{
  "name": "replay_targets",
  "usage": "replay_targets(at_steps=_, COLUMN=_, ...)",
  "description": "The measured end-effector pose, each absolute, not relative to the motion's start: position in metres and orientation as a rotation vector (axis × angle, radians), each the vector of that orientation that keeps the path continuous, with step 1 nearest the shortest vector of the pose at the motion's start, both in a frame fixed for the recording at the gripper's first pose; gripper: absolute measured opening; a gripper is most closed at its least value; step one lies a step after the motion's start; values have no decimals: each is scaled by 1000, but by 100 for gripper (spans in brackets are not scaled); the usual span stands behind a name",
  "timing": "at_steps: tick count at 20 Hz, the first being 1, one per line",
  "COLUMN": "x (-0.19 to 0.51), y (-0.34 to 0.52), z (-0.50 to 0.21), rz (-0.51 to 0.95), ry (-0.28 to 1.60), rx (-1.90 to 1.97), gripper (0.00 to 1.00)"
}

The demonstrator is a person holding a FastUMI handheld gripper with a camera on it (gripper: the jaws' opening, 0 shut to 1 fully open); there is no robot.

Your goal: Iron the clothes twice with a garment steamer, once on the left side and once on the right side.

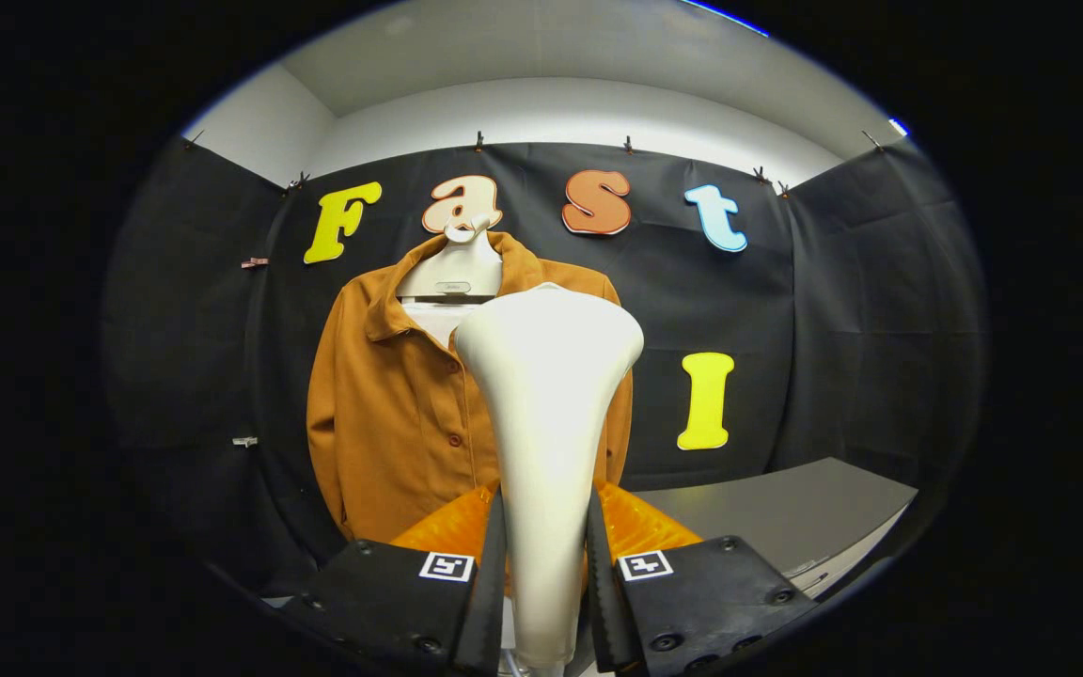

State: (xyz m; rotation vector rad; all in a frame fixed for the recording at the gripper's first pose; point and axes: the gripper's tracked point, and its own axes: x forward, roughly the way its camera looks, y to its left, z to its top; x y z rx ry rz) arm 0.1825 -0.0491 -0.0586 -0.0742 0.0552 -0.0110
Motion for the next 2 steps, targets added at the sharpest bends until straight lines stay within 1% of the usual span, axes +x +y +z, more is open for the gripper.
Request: replay_targets(at_steps=2, x=184, y=-50, z=-57, rz=-10, ry=51, rx=-73, gripper=41)
